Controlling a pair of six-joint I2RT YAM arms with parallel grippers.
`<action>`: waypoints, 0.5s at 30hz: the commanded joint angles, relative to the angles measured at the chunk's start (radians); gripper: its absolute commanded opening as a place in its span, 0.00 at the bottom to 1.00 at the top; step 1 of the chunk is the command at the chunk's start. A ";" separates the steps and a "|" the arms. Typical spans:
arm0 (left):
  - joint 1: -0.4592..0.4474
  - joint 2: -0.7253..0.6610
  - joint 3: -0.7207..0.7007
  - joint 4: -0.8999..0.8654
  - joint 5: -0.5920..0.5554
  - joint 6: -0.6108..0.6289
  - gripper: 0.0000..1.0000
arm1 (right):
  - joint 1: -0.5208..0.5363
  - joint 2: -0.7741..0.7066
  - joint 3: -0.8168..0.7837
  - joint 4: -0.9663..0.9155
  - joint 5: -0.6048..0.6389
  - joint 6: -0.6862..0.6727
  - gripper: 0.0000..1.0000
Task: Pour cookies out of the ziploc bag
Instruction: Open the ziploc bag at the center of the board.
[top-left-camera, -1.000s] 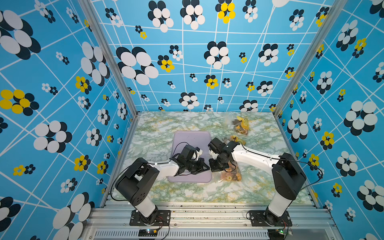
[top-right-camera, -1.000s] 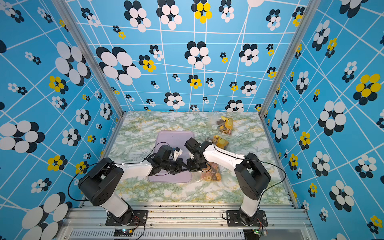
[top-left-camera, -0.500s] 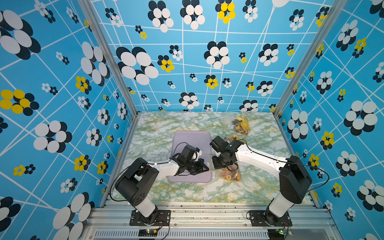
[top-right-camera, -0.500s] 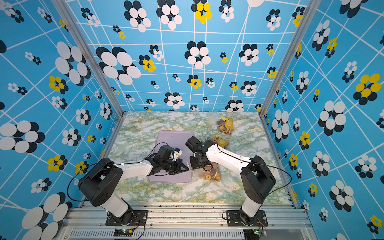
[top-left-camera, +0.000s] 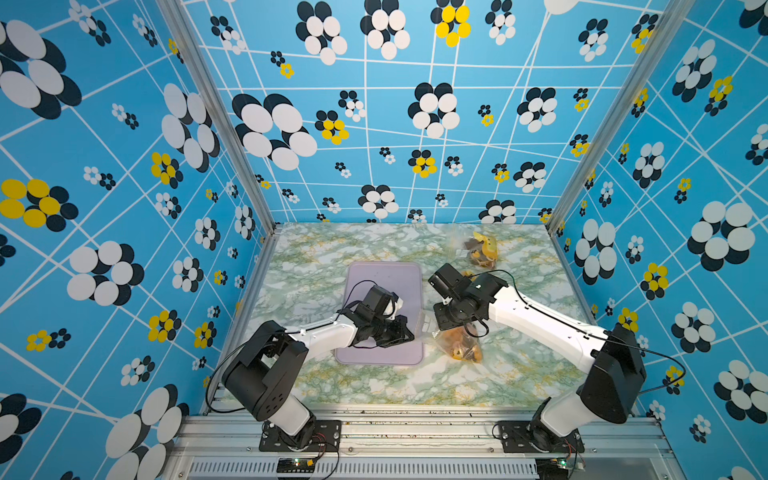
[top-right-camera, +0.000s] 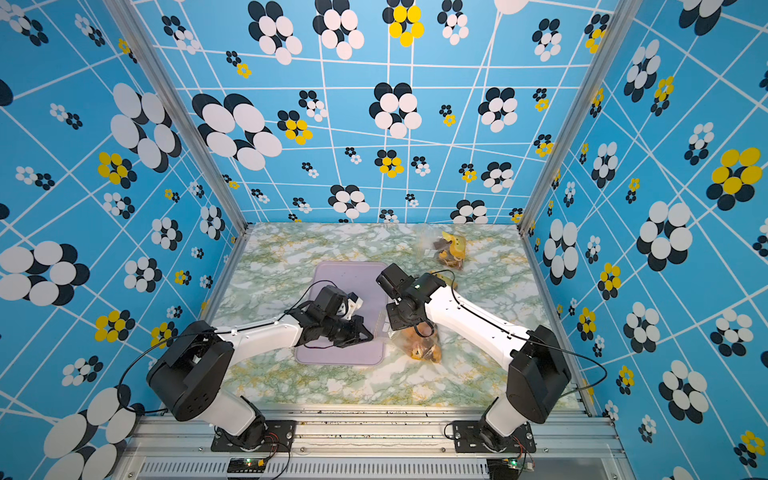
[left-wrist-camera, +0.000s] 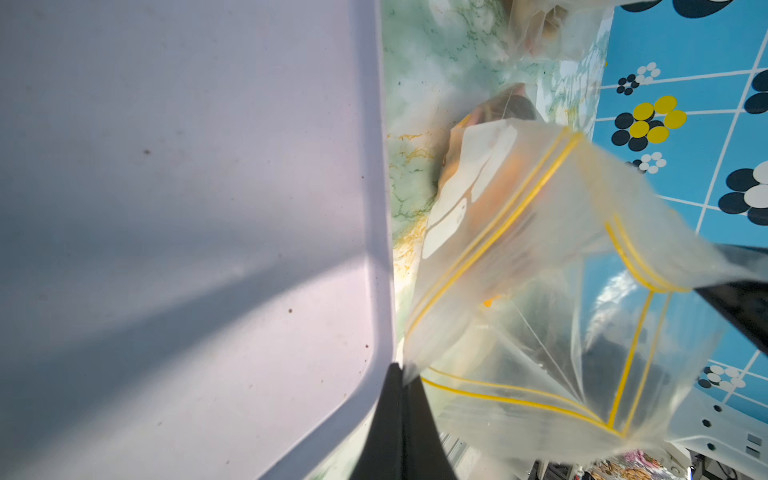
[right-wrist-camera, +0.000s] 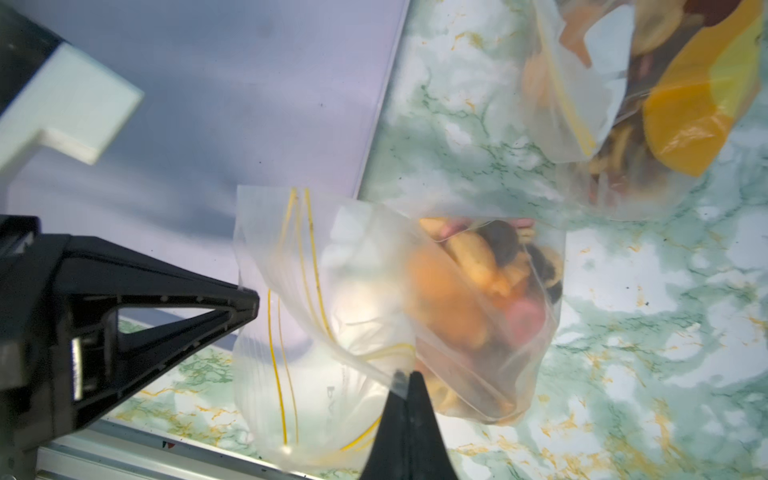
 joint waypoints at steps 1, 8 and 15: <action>-0.014 -0.049 0.016 -0.055 -0.034 0.023 0.00 | -0.004 -0.059 0.003 -0.033 0.055 0.019 0.00; -0.034 -0.064 0.054 -0.149 -0.063 0.051 0.00 | -0.004 -0.079 0.017 -0.043 0.066 0.022 0.00; -0.034 -0.100 0.072 -0.252 -0.135 0.087 0.00 | -0.004 -0.084 0.047 -0.039 0.047 0.010 0.00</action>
